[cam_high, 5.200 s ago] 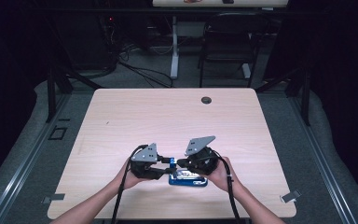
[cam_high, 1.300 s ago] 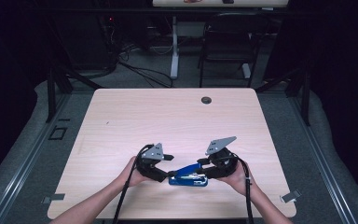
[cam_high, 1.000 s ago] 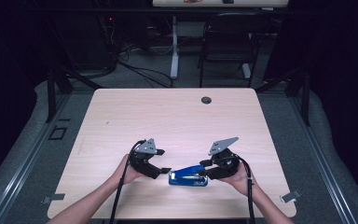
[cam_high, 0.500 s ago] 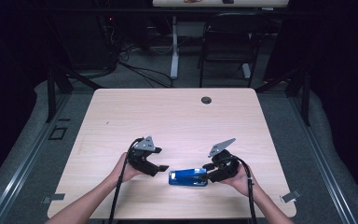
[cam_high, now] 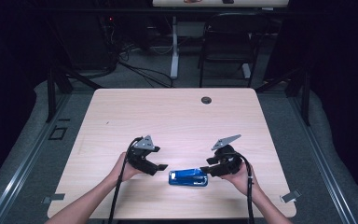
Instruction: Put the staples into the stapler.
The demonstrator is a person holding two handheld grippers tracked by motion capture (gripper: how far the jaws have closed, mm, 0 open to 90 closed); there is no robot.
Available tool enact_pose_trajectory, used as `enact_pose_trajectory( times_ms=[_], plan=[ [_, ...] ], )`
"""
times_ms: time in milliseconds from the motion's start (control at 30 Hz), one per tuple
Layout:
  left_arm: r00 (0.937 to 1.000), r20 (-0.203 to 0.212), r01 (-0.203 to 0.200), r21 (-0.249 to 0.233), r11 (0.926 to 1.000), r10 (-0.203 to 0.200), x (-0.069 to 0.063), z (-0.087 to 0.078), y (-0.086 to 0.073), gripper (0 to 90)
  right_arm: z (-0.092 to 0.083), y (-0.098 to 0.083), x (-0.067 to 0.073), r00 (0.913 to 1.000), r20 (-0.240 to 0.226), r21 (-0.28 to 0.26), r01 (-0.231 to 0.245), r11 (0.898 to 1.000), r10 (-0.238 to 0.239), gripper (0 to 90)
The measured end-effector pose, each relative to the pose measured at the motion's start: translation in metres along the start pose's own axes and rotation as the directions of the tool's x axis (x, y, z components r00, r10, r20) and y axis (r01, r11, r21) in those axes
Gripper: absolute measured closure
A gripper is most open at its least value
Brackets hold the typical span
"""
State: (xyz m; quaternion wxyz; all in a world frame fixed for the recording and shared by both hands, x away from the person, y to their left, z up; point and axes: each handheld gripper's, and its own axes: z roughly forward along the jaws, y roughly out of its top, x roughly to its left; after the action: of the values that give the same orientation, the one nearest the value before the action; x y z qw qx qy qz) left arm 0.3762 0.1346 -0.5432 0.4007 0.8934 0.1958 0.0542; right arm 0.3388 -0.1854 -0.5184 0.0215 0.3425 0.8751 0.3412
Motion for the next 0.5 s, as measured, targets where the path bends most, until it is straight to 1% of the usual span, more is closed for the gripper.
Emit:
enact_pose_trajectory(
  times_ms=[33,67,100,167,200,233,300,367,433,500],
  plan=[
    [1.0000,0.000,0.000,0.000,1.0000,0.000,0.0000,0.0000,0.0000,18.9,0.0000,0.0000,0.0000,1.0000,0.000,0.000,0.000,1.000,0.000,50.3],
    [0.9999,-0.011,0.008,-0.010,0.9999,-0.008,0.0013,-0.0010,-0.0004,18.8,0.0000,0.0014,0.0009,0.9999,0.011,0.007,0.005,1.000,-0.005,50.1],
    [0.9997,-0.019,0.014,-0.010,0.9998,-0.015,0.0021,-0.0013,-0.0008,18.4,-0.0002,0.0020,0.0014,0.9996,0.028,0.007,0.003,1.000,-0.003,50.5],
    [0.9995,-0.021,0.022,-0.011,0.9997,-0.022,0.0032,-0.0015,-0.0013,17.5,0.0000,0.0020,0.0006,0.9993,0.039,0.007,-0.001,1.000,0.000,51.3],
    [0.9991,-0.028,0.031,-0.004,0.9995,-0.031,0.0056,-0.0021,-0.0022,17.0,0.0005,0.0016,0.0007,0.9991,0.041,0.013,0.000,1.000,0.000,51.7],
    [0.9991,-0.028,0.031,-0.004,0.9995,-0.031,0.0056,-0.0021,-0.0022,16.8,0.0011,0.0014,0.0007,0.9989,0.047,0.025,0.005,1.000,-0.006,51.7],
    [0.9988,-0.034,0.037,-0.007,0.9993,-0.037,0.0077,-0.0031,-0.0028,16.5,0.0032,0.0003,0.0008,0.9991,0.042,0.033,-0.005,0.999,0.004,51.5],
    [0.9986,-0.031,0.043,-0.009,0.9990,-0.043,0.0074,-0.0040,-0.0022,16.2,0.0045,-0.0001,0.0010,0.9993,0.037,0.044,-0.005,0.999,0.003,51.0],
    [0.9982,-0.044,0.041,-0.018,0.9990,-0.042,0.0070,-0.0048,-0.0015,15.5,0.0049,0.0004,0.0024,0.9991,0.043,0.045,-0.003,0.999,0.002,50.7],
    [0.9982,-0.043,0.041,-0.022,0.9989,-0.042,0.0072,-0.0053,-0.0014,15.5,0.0049,0.0007,0.0033,0.9987,0.051,0.047,0.000,0.999,-0.002,50.7]
  ],
)
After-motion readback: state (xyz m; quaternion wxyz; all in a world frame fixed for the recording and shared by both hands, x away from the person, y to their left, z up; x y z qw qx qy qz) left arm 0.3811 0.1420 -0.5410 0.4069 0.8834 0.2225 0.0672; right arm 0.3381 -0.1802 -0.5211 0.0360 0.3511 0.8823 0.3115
